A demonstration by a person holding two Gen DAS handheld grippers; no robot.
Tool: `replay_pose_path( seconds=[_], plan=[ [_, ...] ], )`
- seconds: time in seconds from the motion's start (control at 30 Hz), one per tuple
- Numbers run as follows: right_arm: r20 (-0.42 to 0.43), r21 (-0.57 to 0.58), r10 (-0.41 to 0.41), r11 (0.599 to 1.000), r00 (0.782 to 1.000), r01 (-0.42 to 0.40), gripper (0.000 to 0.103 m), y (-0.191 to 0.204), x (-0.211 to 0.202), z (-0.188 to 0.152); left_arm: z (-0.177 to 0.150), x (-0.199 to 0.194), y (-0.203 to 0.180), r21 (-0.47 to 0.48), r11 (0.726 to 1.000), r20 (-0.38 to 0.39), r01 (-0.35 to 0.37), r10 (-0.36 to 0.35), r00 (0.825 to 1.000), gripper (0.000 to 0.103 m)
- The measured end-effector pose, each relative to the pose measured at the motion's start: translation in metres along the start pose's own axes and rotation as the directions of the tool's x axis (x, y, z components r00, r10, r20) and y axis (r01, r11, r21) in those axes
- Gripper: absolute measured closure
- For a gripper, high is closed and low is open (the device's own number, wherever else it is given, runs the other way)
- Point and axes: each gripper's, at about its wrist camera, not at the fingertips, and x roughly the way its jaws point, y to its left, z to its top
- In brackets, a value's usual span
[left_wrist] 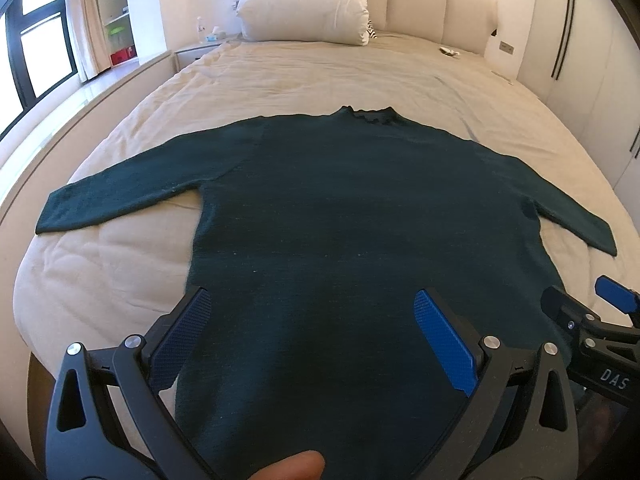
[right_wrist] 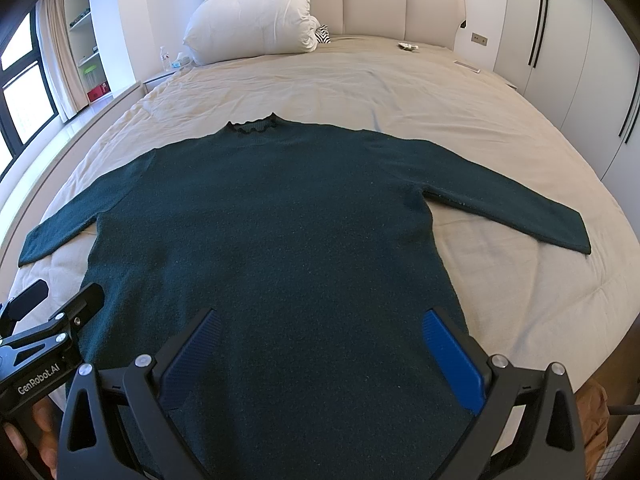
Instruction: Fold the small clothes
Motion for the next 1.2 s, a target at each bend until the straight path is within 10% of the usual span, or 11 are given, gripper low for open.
replay_pose_path(
  seconds=[0.4, 0.57, 0.77, 0.97, 1.2],
  plan=[
    [0.014, 0.029, 0.031, 0.999, 0.999, -0.031, 0.0, -0.004, -0.001, 0.003, 0.002, -0.005, 0.032, -0.069, 0.992, 0.063, 0.11, -0.106, 0.992, 0.0],
    [0.041, 0.086, 0.137, 0.986, 0.99, -0.14, 0.0, -0.007, -0.005, 0.011, 0.021, 0.008, 0.121, -0.324, 0.893, 0.087, 0.313, -0.301, 0.95, 0.0],
    [0.107, 0.097, 0.289, 0.949, 0.951, -0.299, 0.0, 0.006, -0.016, 0.027, 0.027, 0.005, 0.21, -0.464, 0.855, 0.148, 0.231, -0.182, 0.972, 0.0],
    [0.089, 0.109, 0.42, 0.897, 0.903, -0.428, 0.0, 0.024, -0.007, 0.041, 0.015, 0.021, 0.303, -0.66, 0.704, 0.176, 0.264, -0.197, 0.965, 0.0],
    [0.109, 0.237, 0.543, 0.799, 0.832, -0.553, 0.0, 0.021, 0.012, 0.05, -0.01, 0.043, 0.422, -0.819, 0.398, 0.382, 0.413, -0.159, 0.91, 0.0]
  ],
)
